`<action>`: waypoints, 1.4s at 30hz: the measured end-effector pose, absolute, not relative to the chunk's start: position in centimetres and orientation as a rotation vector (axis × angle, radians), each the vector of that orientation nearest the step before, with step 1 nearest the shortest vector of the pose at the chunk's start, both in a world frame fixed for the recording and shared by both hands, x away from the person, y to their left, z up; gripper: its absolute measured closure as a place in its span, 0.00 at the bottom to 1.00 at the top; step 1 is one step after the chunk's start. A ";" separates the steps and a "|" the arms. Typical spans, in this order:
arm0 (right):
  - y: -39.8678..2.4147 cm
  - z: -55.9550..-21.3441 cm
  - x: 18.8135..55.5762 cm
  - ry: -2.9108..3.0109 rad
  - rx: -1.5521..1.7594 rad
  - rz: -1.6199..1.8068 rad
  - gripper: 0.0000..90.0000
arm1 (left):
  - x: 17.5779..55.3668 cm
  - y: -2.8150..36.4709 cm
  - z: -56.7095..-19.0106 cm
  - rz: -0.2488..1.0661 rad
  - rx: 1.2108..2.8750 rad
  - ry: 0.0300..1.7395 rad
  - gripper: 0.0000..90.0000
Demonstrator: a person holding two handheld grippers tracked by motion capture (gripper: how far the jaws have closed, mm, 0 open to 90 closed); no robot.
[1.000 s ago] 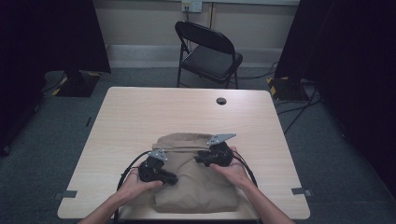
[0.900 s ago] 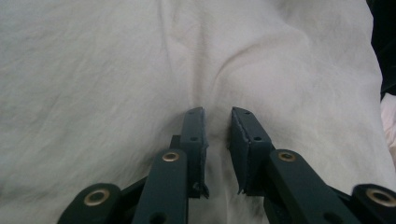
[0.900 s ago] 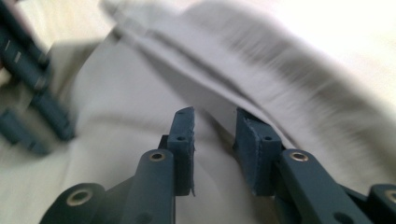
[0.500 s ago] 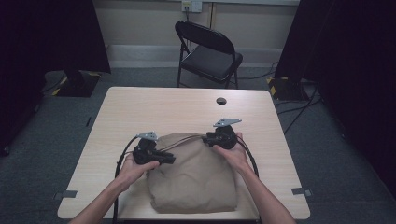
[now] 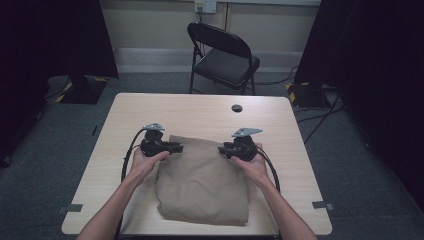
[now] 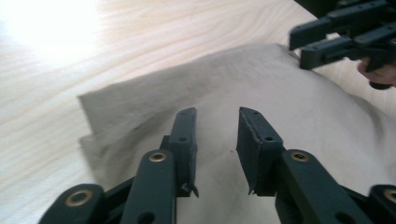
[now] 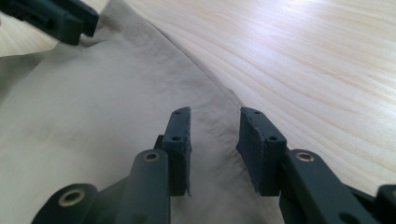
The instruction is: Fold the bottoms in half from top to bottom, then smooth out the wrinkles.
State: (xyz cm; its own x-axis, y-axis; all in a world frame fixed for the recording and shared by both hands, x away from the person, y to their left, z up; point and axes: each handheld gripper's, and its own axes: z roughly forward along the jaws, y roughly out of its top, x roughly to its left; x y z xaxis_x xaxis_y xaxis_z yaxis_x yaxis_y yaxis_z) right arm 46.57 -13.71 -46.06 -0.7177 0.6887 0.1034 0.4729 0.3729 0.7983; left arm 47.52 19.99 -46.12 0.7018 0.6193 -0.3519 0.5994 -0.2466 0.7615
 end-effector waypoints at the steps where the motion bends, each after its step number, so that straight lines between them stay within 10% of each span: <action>1: -13.9 -45.8 46.4 2.390 1.028 1.269 0.72 | 47.4 20.1 -46.0 0.020 1.925 0.939 0.77; 18: -13.8 -43.4 39.1 2.518 0.835 1.386 0.60 | 38.7 19.2 -44.7 -0.063 2.116 0.656 0.76; 42: -13.0 -47.3 30.9 2.791 0.629 1.266 0.35 | 37.9 18.0 -48.1 -0.094 2.253 0.709 0.76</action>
State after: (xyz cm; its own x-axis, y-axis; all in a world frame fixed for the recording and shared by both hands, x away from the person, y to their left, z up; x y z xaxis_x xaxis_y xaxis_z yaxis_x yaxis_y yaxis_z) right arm 30.87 -13.01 -47.30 -0.9191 0.3639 0.1514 0.3535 0.5915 0.7247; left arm 37.86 17.95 -48.10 0.8433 0.4615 -0.2756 0.5175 -0.5584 0.6484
